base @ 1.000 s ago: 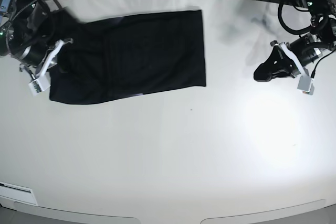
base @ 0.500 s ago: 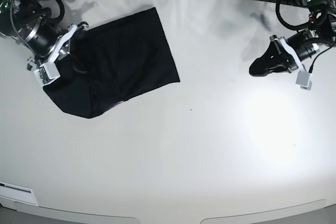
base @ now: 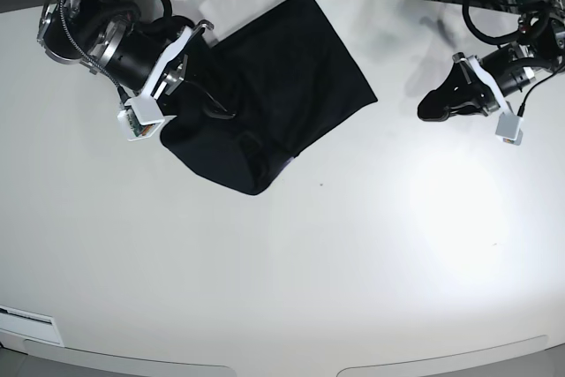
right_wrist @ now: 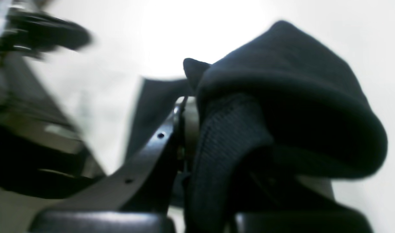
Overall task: Fold the T-shirt properly
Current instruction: 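Grasp the folded bundle with the right gripper and drag it toward the left gripper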
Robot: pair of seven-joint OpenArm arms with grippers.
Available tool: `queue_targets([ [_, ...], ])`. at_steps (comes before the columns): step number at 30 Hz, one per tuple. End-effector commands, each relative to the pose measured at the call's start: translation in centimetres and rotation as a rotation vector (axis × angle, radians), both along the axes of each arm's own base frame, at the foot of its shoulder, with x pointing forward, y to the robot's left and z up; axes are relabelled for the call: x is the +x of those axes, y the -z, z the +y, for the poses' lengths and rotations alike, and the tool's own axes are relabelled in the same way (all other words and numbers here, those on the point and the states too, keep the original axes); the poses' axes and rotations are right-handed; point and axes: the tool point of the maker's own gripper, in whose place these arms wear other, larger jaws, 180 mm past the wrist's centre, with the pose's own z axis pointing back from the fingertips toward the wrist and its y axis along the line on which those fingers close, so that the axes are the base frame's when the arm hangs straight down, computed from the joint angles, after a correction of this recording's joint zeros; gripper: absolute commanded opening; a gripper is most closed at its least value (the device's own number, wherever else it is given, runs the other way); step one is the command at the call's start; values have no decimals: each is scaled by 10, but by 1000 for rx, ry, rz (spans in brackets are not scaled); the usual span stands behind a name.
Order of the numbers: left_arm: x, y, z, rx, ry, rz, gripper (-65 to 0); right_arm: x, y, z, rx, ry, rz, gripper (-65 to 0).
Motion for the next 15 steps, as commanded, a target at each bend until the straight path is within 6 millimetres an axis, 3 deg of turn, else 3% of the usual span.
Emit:
queue_targets([
  [1,4,-13,0,-8,10,-49,-650,0,-18,9,64,-21,-59,-650],
  [5,6,-15,0,-15,2,-60,-650,-7,-23,31,109,-84,-69,-630],
  [7,7,-16,0,-19,-3,-66,-650,-11,-23,44,120,-116,-62,-498],
  [10,7,-16,-1,-27,-5,-68,-650,-18,-12,67,126,-173,-27,-228],
  [11,7,-17,-2,-33,-7,-70,-650,-21,-7,77,133,-200,-10,-185],
  [15,5,-14,-11,-54,8,-72,-650,-41,8,120,141,-351,44,-170],
])
